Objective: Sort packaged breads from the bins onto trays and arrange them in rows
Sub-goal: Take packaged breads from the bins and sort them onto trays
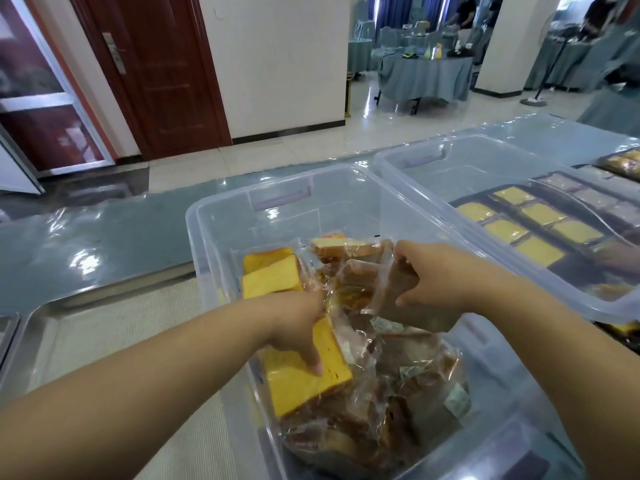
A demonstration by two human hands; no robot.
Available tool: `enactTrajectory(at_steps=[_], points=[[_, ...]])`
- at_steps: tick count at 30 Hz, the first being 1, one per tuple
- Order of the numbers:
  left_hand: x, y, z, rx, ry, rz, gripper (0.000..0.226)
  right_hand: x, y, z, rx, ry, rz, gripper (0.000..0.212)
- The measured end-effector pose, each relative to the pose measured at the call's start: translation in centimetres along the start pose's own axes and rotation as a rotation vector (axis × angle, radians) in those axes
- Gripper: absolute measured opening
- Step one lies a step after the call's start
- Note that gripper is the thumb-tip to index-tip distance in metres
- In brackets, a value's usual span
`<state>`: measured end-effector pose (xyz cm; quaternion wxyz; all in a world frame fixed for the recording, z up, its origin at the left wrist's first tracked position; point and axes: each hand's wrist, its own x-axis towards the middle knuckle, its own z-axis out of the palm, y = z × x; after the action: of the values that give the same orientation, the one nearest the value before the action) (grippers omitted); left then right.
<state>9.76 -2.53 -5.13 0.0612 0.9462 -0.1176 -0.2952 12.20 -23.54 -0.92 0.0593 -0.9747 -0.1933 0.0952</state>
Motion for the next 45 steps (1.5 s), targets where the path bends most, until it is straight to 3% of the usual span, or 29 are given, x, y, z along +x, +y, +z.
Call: enactTrajectory(at_steps=[5, 9, 18, 21, 26, 30, 33, 38, 41, 45], points=[[0.1, -1.5, -2.1, -0.186, 0.253, -0.044, 0.062, 1.1, -0.7, -0.3, -0.126, -0.067, -0.042, 0.026], [1.2, -3.5, -4.3, -0.119, 0.36, -0.108, 0.063, 2.9, -1.4, -0.6, -0.186, -0.086, -0.064, 0.023], [5.1, -6.2, -5.8, -0.061, 0.059, -0.203, 0.083, 5.3, -0.7, 2.0, -0.173, -0.009, -0.098, 0.028], [5.9, -6.3, -5.4, -0.083, -0.053, -0.239, 0.099, 5.4, -0.5, 2.4, -0.108, -0.063, -0.083, 0.042], [6.3, -6.5, -5.0, 0.002, -0.062, -0.273, 0.107, 5.3, -0.7, 2.9, -0.044, -0.11, -0.071, 0.044], [5.6, -6.2, -4.8, 0.098, 0.091, -0.266, 0.105, 5.2, -0.6, 3.4, -0.089, -0.053, -0.065, 0.05], [4.8, -6.1, -4.8, -0.02, 0.168, -0.222, 0.092, 5.5, -0.3, 4.0, -0.121, -0.035, -0.06, 0.061], [3.3, -5.7, -4.8, -0.186, 0.336, -0.136, 0.065, 5.9, -0.4, 4.1, -0.17, 0.088, -0.085, 0.036], [2.1, -5.3, -5.2, -0.251, 0.514, -0.087, 0.053, 6.0, -0.1, 3.0, -0.028, 0.137, 0.021, 0.023], [-0.3, -4.8, -5.7, -0.452, 0.778, 0.018, 0.04, 5.9, 0.9, 1.1, 0.349, 0.175, 0.13, 0.029]])
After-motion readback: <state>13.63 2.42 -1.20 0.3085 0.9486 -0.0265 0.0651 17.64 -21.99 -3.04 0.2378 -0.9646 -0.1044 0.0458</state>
